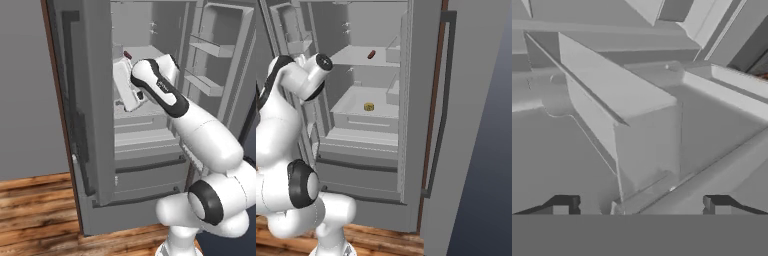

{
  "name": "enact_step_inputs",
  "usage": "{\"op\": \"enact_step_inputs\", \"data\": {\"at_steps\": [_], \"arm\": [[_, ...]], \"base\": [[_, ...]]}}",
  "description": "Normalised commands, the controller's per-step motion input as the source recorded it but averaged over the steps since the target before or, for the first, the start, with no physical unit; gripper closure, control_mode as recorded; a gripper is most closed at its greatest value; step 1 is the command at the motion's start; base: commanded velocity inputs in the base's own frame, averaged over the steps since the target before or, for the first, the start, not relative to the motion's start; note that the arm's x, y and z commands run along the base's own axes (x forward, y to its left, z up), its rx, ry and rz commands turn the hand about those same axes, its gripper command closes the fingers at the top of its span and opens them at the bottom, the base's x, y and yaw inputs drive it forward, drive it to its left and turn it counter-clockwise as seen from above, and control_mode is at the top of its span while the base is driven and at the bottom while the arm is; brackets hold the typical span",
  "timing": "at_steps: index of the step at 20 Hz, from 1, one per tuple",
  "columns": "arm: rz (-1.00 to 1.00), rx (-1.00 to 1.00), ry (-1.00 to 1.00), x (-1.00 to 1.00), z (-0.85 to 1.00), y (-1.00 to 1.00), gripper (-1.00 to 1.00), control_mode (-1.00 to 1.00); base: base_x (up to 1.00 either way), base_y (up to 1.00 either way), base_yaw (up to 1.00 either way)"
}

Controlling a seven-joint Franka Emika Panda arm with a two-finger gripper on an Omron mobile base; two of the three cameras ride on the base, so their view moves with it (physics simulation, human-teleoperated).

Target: Retrieve the sausage and cheese from the fridge and place them on the cutting board on the counter.

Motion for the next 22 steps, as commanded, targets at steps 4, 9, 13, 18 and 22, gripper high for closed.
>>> {"op": "enact_step_inputs", "data": {"at_steps": [4,9,13,18,22], "arm": [[0.04,0.0,-0.02,-0.28,0.0,1.0,-1.0,-1.0],[0.04,0.0,0.0,-0.07,0.0,1.0,-1.0,-1.0],[0.02,0.0,0.0,0.08,-0.01,0.17,-1.0,-1.0],[0.0,0.0,0.0,0.01,0.0,-0.82,-1.0,-1.0],[0.0,0.0,0.0,-0.34,0.01,-1.0,-1.0,-1.0]], "base": [[0.0,0.0,0.0],[0.0,0.0,0.0],[0.0,0.0,0.0],[0.0,0.0,0.0],[0.0,0.0,0.0]]}}
